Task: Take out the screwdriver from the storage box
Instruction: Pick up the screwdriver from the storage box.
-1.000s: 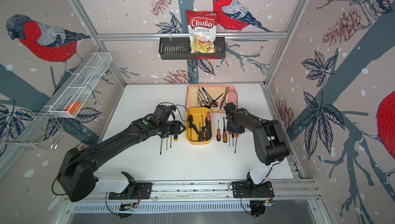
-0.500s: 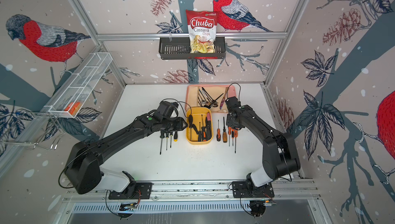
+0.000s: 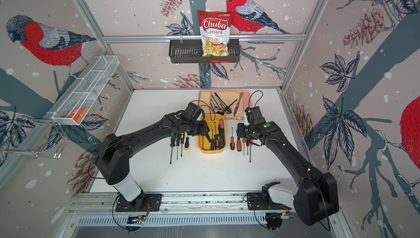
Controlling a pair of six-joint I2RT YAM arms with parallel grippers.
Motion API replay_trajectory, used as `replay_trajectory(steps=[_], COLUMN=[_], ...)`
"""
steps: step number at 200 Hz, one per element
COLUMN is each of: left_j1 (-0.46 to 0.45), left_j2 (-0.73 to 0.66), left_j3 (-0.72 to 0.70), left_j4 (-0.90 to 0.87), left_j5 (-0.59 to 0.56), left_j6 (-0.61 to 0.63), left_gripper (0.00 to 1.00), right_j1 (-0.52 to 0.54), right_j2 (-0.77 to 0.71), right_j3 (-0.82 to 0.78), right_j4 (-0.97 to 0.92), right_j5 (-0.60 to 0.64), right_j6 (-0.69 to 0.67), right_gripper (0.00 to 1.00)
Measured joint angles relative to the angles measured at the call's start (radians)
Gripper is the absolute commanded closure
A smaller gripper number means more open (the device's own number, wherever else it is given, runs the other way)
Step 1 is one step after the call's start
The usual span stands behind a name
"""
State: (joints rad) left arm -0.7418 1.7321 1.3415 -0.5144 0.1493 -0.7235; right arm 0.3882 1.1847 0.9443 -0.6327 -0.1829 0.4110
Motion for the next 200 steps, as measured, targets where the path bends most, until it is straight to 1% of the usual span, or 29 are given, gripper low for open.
replay_trajectory(steps=[38,69,103,134,200], left_j1=[-0.024,-0.044,-0.056,-0.060,-0.067], left_j2=[0.091,0.148,0.203,0.247,0.325], left_j3=[0.054,0.079,0.099,0.111,0.152], left_j4=[-0.034,-0.061,-0.074,-0.076,-0.078], left_j5=[-0.046,-0.079,-0.117,-0.151,-0.176], left_j6=[-0.068,-0.119,-0.173,-0.216,-0.238], left_gripper=[0.59,0.59,0.59,0.61,0.64], right_j1=[0.010,0.034,0.039,0.042,0.043], right_j2=[-0.090,-0.130,-0.150,-0.167,-0.179], right_j3=[-0.070,-0.100,-0.112,-0.127,-0.147], right_j4=[0.068,0.101,0.109,0.113,0.123], right_j5=[-0.167,-0.236,-0.258,-0.264,-0.267], right_j6=[-0.004,-0.004,-0.013,-0.013,-0.012], right_gripper=[0.62,0.61,0.61,0.61,0.61])
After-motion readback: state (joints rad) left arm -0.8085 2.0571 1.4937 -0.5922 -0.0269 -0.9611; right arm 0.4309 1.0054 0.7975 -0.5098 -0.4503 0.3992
